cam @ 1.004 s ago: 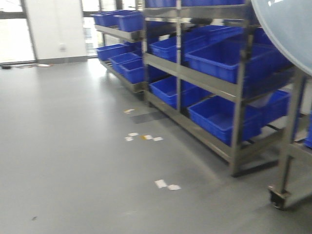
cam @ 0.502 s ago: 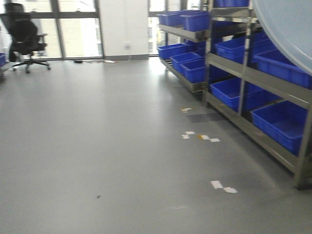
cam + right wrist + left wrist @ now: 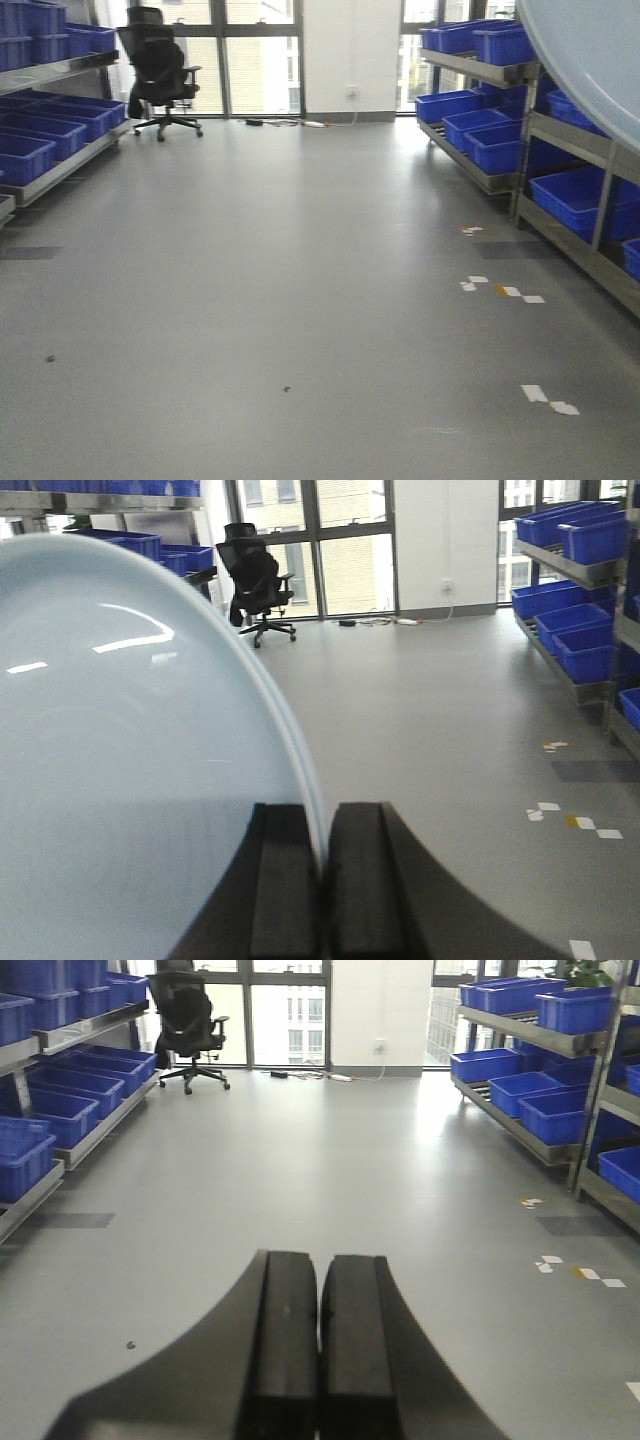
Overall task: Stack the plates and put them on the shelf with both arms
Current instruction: 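Turn the base toward the room while holding the plate in the right gripper, then drive the base forward across the room carrying the plate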
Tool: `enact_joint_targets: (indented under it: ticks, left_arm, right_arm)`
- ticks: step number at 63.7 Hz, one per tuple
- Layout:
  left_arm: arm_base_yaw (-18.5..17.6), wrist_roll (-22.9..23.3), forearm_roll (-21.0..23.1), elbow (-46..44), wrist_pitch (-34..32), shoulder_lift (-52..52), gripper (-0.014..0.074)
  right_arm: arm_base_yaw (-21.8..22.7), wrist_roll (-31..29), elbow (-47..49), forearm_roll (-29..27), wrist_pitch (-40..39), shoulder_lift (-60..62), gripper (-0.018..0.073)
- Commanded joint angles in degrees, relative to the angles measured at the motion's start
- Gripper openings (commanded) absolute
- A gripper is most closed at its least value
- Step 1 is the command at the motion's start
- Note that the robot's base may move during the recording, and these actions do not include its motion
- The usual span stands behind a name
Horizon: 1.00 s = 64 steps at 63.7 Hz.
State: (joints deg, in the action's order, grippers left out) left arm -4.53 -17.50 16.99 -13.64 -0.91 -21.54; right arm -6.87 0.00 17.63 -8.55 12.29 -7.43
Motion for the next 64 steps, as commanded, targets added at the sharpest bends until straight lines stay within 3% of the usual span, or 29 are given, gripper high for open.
enact_joint_targets:
  ticks: [1, 64]
  left_arm:
    - [0.05, 0.11, 0.16, -1.70, -4.72, -0.28, 0.0080]
    - [0.05, 0.11, 0.16, -1.70, -4.72, -0.28, 0.0080]
  right_arm:
    - [0.10, 0.00, 1.75, -0.55, -6.13, -0.69, 0.0048]
    - [0.10, 0.00, 1.75, -0.55, -6.13, -0.69, 0.0048]
